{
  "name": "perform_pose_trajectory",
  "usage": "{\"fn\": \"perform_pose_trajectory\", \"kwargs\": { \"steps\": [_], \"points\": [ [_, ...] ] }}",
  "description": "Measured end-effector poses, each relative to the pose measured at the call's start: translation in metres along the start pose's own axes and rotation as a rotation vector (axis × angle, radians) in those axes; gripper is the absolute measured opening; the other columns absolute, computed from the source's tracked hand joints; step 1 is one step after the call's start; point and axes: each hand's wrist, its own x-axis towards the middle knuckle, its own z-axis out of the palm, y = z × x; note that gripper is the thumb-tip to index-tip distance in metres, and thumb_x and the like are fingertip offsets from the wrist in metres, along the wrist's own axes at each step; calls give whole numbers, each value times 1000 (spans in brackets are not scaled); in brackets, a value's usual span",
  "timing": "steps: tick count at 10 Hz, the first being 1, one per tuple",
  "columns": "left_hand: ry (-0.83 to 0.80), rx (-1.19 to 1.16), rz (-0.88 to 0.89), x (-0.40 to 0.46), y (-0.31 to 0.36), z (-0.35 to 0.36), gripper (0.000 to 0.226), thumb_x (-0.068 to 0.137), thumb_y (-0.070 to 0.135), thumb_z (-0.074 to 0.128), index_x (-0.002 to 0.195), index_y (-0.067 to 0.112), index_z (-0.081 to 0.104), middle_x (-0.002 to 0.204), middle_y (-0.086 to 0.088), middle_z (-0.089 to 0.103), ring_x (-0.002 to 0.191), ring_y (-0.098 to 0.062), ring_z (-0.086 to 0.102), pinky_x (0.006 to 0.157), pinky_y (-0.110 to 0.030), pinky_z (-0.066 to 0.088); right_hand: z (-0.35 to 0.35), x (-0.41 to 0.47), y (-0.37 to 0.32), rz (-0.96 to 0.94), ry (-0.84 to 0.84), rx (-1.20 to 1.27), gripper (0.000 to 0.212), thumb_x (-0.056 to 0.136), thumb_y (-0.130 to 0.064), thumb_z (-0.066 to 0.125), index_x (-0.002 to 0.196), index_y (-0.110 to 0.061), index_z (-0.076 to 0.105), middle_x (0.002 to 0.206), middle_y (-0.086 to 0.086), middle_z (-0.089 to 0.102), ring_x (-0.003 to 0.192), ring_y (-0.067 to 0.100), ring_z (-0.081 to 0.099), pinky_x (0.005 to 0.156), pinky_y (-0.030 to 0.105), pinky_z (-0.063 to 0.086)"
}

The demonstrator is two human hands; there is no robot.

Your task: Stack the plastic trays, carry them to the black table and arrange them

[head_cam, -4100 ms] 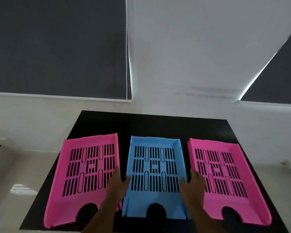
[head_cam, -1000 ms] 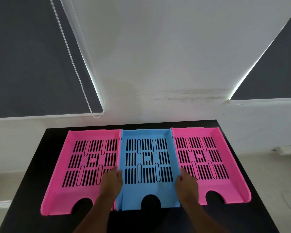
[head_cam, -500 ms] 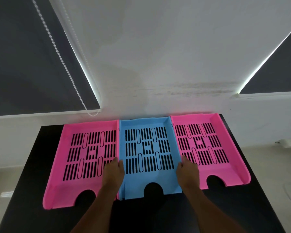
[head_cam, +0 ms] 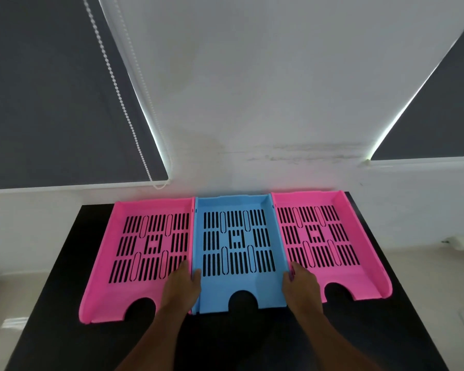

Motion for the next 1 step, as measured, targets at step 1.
{"fn": "perform_pose_trajectory", "kwargs": {
  "steps": [1],
  "points": [
    [14, 11, 8, -12, -5, 1, 35, 96, 39, 49, 123, 16, 48, 98, -4, 70, 80, -13, 70, 74, -38, 63, -6, -13, -2, -7, 6, 20, 12, 99, -21, 55, 104, -13, 63, 98, 2, 70, 86, 17, 72, 75, 35, 65]
  ]
}}
